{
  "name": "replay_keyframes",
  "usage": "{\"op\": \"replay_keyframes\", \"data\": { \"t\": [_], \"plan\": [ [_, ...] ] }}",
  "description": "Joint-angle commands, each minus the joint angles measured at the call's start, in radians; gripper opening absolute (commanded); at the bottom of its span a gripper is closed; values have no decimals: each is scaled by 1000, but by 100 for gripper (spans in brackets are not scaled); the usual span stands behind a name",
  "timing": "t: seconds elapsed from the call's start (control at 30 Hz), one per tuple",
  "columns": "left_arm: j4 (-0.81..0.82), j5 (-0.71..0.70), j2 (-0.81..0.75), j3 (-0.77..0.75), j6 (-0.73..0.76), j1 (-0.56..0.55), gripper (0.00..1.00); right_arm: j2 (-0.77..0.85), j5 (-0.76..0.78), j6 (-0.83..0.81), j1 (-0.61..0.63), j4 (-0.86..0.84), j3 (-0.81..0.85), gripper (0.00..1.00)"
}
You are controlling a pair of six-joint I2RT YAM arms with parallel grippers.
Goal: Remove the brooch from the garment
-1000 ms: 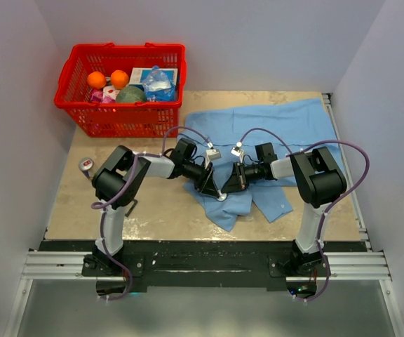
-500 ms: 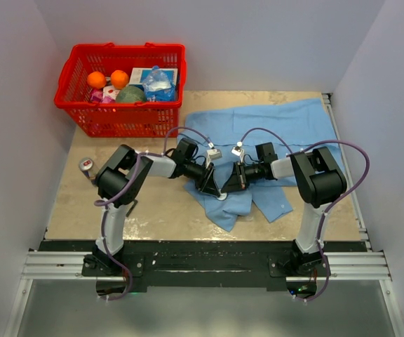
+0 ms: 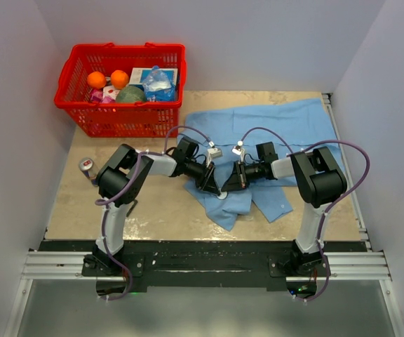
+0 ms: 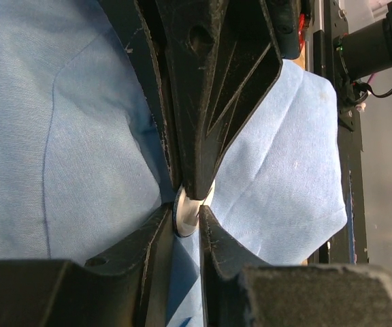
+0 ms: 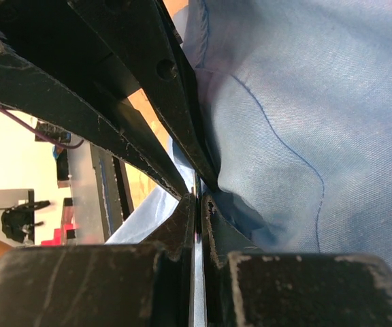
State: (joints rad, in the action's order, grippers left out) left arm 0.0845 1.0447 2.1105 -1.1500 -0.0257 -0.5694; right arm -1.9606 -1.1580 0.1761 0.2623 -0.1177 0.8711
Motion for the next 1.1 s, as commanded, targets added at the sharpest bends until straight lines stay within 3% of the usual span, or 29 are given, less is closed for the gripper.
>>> {"op": "replay_keyframes", "data": {
  "t": [0.0, 0.43, 0.73, 1.07],
  "plan": [
    [4, -126, 29, -30, 17, -6, 25, 28, -26, 42, 12, -54, 17, 0],
    [-43, -242, 42, -46, 21, -40, 24, 35, -19, 103, 23, -111, 12, 0],
    [-118, -353, 52, -74, 92, -61, 20, 43, -19, 140, 23, -146, 8, 0],
    [-167, -345, 16, -51, 228, -93, 24, 31, -8, 209, 22, -207, 8, 0]
  ]
}}
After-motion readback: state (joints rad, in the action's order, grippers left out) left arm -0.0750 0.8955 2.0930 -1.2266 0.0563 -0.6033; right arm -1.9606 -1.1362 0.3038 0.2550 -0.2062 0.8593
